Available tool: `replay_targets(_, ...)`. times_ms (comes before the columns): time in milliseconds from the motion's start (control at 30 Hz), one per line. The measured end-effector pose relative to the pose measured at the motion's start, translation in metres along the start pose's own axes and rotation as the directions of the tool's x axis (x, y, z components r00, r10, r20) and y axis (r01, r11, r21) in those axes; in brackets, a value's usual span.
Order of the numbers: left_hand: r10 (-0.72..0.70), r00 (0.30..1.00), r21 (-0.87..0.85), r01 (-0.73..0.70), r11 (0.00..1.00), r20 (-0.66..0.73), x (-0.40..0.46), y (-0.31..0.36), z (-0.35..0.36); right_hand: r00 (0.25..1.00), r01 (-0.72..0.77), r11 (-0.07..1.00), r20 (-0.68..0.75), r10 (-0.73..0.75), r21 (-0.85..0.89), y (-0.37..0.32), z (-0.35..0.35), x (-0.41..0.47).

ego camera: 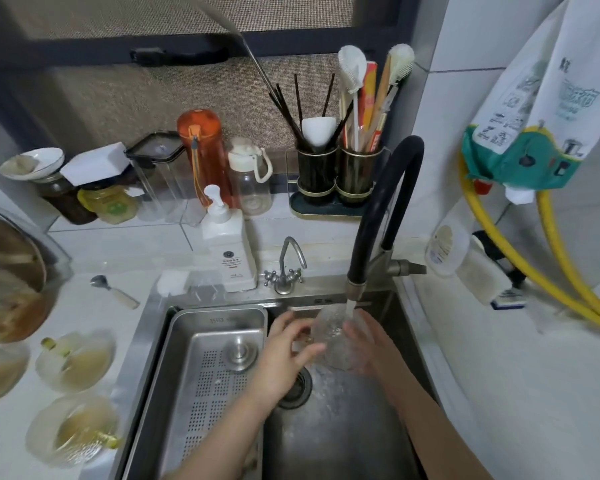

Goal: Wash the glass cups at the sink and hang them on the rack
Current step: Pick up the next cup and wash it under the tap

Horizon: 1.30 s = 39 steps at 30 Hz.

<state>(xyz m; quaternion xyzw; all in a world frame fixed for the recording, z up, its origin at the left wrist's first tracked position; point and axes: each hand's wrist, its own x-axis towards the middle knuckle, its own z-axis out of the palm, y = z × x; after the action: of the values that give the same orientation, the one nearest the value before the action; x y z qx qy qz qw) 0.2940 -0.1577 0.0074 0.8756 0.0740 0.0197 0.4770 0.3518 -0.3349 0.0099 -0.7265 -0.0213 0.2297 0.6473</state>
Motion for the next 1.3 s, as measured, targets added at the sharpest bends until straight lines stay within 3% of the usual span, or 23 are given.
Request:
replay_targets(167,0.056,0.998,0.195,-0.048,0.980,-0.035,0.005,-0.003,-0.002,0.994,-0.106,0.990,0.006,0.107,-0.091,-0.010,-0.001,0.005)
replay_targets(267,-0.011,0.999,-0.041,0.009,0.999,-0.035,0.011,0.002,0.003,0.996,-0.073,0.966,0.034,0.084,-0.247,-0.015,-0.010,0.008)
replay_targets(367,-0.181,0.983,-0.364,0.169,0.916,0.001,0.015,0.008,0.010,0.996,-0.086,0.938,-0.004,0.090,-0.336,-0.021,-0.017,0.008)
replay_targets(600,-0.377,0.925,-0.644,0.316,0.697,0.046,0.016,0.023,0.018,0.997,-0.071,0.947,-0.012,0.071,-0.313,-0.026,-0.040,0.005)
replay_targets(800,-0.453,0.889,-0.707,0.363,0.607,0.067,0.020,0.024,0.024,0.997,-0.028,0.985,-0.070,0.016,-0.170,-0.025,-0.065,0.006)
replay_targets(1033,-0.468,0.879,-0.723,0.380,0.577,0.089,0.018,0.031,0.030,0.991,-0.051,0.807,-0.127,-0.030,-0.588,-0.018,-0.114,0.059)
replay_targets(1300,-0.457,0.887,-0.732,0.358,0.579,0.072,0.020,0.046,0.029,0.992,0.014,0.787,-0.089,-0.088,-0.616,0.028,-0.153,0.139)
